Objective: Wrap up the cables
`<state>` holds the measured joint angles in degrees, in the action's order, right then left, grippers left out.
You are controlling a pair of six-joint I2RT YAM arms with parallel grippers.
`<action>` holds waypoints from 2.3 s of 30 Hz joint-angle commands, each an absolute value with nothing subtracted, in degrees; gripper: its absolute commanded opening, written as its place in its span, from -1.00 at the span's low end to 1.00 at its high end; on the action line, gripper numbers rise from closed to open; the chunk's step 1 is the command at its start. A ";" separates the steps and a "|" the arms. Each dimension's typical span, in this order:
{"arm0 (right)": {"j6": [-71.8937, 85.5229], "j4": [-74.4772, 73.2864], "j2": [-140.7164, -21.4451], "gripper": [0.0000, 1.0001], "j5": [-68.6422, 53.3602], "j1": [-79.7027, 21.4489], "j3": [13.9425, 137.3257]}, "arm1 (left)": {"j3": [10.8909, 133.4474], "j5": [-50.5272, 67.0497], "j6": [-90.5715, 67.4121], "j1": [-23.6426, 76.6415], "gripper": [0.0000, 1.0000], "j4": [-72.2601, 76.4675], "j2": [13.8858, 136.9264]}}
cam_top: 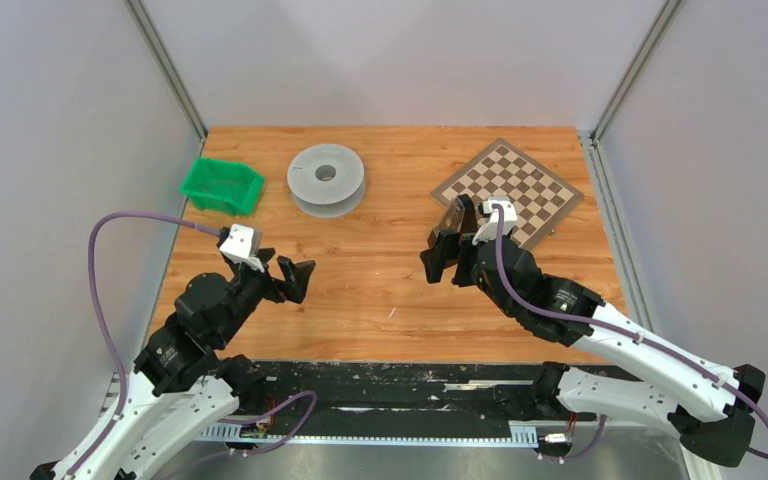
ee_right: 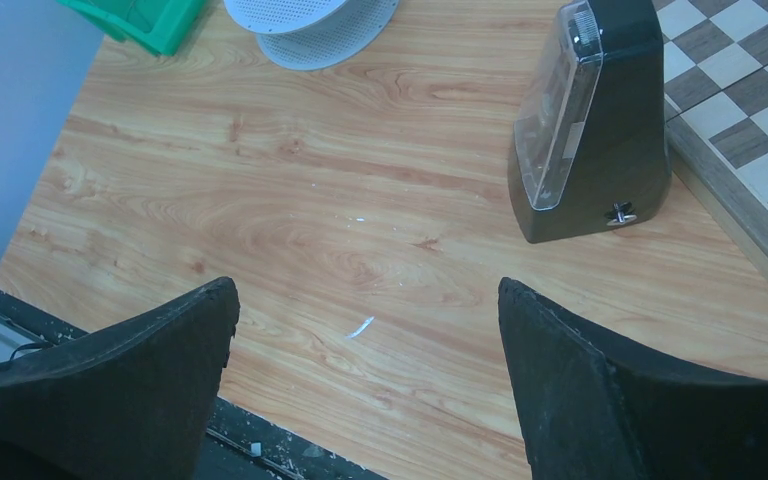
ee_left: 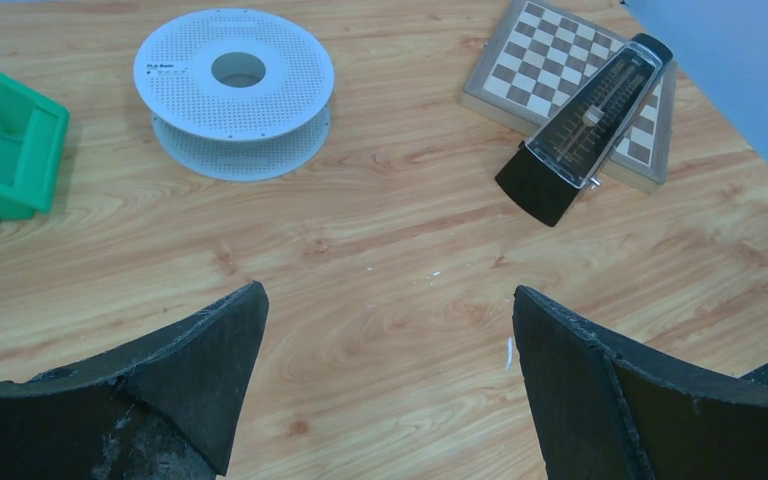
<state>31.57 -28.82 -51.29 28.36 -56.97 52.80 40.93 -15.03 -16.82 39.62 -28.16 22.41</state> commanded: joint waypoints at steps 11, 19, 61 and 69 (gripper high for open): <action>31.92 -26.72 -47.86 1.00 25.17 -57.15 51.62 | 46.20 -29.18 -17.91 39.22 0.95 -32.11 33.38; 28.44 -26.73 -40.90 1.00 15.63 -57.16 52.01 | 63.06 -26.06 -18.18 24.53 0.89 -35.02 47.50; 21.53 -25.70 -41.05 1.00 17.99 -57.20 54.62 | 111.46 -20.40 -23.84 -15.42 -0.13 -38.45 122.07; 20.40 -25.66 -41.64 1.00 19.60 -57.16 55.01 | 110.74 -18.31 -23.70 -16.47 -0.17 -37.38 124.50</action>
<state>21.91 -28.01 -42.06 18.17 -56.97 52.95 109.25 -19.29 -22.87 -15.75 -38.33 122.93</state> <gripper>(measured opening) 0.998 0.421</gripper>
